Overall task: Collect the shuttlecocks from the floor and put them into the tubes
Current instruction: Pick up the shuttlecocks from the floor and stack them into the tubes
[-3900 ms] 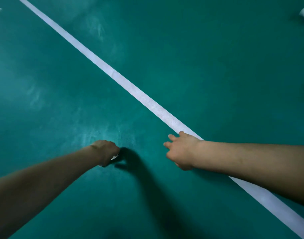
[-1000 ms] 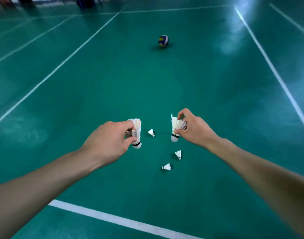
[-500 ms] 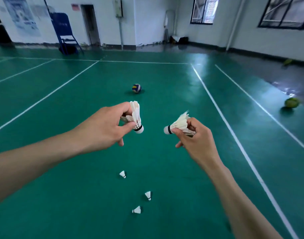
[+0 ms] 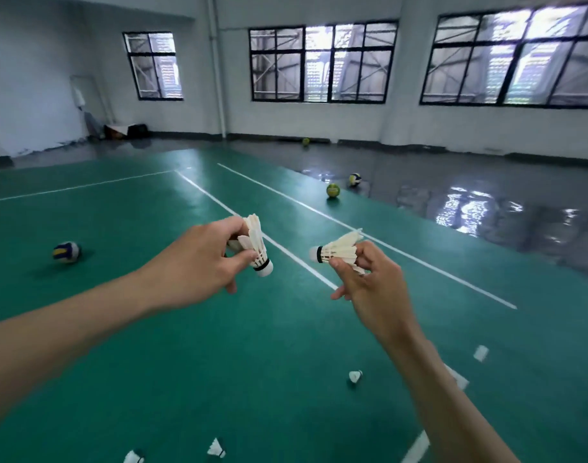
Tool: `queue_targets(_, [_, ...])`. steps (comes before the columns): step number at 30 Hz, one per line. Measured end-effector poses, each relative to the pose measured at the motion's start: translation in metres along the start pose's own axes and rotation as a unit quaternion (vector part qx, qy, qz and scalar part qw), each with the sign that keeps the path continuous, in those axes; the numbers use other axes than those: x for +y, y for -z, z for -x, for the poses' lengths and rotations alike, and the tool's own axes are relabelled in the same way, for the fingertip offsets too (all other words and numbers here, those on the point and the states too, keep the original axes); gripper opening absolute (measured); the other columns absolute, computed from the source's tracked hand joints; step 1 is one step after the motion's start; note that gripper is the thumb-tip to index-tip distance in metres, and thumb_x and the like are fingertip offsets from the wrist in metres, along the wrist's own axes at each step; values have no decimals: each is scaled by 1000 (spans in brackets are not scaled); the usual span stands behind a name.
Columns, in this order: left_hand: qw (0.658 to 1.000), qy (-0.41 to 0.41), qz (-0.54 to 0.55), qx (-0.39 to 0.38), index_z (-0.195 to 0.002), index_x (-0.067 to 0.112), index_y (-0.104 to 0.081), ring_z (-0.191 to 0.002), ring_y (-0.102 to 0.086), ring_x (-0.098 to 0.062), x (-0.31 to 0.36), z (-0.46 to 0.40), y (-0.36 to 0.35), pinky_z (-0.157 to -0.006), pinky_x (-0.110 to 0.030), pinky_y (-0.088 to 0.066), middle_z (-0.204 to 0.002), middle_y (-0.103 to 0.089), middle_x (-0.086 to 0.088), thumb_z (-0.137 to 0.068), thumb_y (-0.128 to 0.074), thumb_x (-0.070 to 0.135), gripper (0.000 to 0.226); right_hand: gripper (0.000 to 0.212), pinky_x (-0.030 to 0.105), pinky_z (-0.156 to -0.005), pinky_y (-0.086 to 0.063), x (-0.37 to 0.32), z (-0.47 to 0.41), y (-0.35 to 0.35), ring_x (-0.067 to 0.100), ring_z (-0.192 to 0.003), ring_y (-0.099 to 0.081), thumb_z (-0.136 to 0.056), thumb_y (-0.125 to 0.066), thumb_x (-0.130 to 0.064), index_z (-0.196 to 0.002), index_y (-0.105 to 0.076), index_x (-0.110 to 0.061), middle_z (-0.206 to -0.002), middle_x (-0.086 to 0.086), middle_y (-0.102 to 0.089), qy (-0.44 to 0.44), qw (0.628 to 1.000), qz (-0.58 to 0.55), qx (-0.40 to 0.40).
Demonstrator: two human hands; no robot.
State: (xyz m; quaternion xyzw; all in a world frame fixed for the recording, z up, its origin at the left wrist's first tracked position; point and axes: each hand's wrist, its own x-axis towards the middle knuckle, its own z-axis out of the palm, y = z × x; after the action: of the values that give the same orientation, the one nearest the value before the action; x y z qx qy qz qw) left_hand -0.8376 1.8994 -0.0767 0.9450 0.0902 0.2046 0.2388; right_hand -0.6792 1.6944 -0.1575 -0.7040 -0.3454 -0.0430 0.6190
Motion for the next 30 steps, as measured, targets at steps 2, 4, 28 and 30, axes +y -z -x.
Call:
queue_targets(2, [999,-38,21,-18,-87,31,-57,-53,-70,-8,24,-5,-9,-52,-21,-44,-80,-71,21,-96,-66,27,13,21,31,-52,-54,-11,26,27,20,-54,-72,-97,-69,-23,-85,-60,-37,-91,-13,-73,-27,999,33,26])
queue_targets(4, [997,-71,17,-36,-87,34,-57,-50,-66,-6,46,-5,-21,-54,-18,-44,-66,-70,16,-95,-67,30,13,14,40,-56,-56,-18,49,53,19,-55,-72,-98,-69,-25,-88,-59,-27,-91,-11,-73,-47,996,64,46])
queue_targets(28, [872,-416,145,-213,-81,34,-66,-55,-70,-6,641,98,-306,-43,-26,-49,-83,-71,22,-92,-70,30,13,13,40,-67,-57,-116,418,613,22,-65,-72,-100,-63,-29,-87,-58,-30,-84,-2,-72,-125,876,283,370])
queue_targets(30, [867,-417,151,-227,-81,34,-66,-57,-71,-5,680,103,-336,-41,-19,-46,-87,-71,23,-92,-72,31,13,13,33,-62,-52,-112,440,652,19,-67,-72,-99,-65,-31,-87,-60,-34,-88,-7,-73,-126,863,281,399])
